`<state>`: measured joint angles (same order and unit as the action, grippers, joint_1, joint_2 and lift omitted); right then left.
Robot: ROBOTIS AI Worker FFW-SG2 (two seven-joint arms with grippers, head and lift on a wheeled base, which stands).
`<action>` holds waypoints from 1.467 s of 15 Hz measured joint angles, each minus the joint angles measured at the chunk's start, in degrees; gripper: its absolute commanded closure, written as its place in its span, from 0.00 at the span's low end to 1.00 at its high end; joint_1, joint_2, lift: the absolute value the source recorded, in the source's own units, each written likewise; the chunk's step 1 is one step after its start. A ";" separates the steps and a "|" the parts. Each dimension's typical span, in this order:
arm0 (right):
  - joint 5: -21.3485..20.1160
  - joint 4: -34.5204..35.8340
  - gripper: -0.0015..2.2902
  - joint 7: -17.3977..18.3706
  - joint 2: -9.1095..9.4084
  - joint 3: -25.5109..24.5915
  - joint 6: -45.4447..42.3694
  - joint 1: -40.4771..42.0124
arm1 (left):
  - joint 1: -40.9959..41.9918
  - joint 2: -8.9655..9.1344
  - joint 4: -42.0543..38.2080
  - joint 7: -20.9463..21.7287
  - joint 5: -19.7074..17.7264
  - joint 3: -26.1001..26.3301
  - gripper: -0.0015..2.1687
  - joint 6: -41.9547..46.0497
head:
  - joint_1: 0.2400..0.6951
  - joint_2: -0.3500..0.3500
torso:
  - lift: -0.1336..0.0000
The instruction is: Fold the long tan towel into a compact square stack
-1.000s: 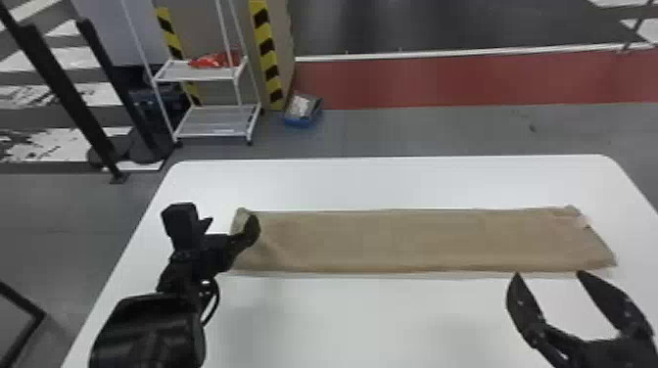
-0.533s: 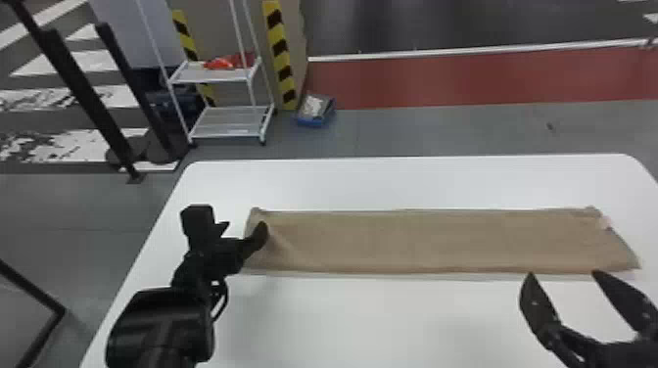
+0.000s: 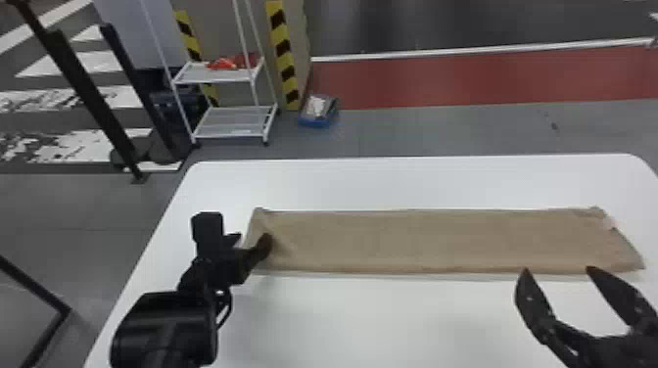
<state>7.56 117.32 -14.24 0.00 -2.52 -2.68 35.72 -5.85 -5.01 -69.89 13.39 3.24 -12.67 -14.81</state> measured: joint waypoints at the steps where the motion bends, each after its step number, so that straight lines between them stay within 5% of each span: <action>1: 0.04 -0.05 0.06 0.00 0.00 0.04 0.00 -0.09 | 0.00 0.00 -0.09 0.10 0.04 0.07 0.55 -0.53 | 1.00 0.74 | 0.58; 2: 0.09 -0.09 0.06 0.00 0.00 0.05 0.04 -0.20 | 0.01 0.02 -0.37 0.15 0.05 0.12 0.65 -1.12 | 1.00 0.74 | 0.58; 10: 1.32 -0.92 0.06 0.27 0.00 -0.24 0.30 -1.70 | 4.75 2.22 -17.22 -2.50 -2.02 2.04 0.66 -10.73 | 1.00 0.69 | 0.58; 15: 7.55 -3.08 0.06 0.06 0.00 -4.54 0.58 -3.50 | 1.62 4.85 -27.55 -12.32 -1.24 16.10 0.66 -28.98 | 1.00 0.44 | 0.58; 18: 10.88 -5.64 0.06 -0.01 -0.50 -5.86 0.41 -4.94 | -1.58 4.99 -24.87 -18.30 0.63 26.98 0.66 -32.68 | 1.00 0.32 | 0.58; 19: 11.50 -6.32 0.06 0.00 -0.92 -6.00 0.38 -5.35 | -2.93 5.00 -21.97 -20.70 -0.44 29.88 0.59 -32.25 | 1.00 0.26 | 0.58; 21: 12.19 -7.44 0.06 0.00 -1.49 -6.33 0.31 -5.99 | -5.59 5.01 -15.27 -23.77 -4.90 34.57 0.02 -27.31 | 1.00 0.21 | 0.58; 22: 12.24 -7.81 0.06 0.00 -1.54 -6.43 0.30 -6.20 | -5.97 5.01 -13.60 -23.78 -6.65 35.57 0.00 -23.88 | 1.00 0.18 | 0.58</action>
<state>19.80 109.51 -14.24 -1.54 -8.95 -2.38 29.52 -11.82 0.00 -83.49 -10.39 -3.41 22.90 -38.69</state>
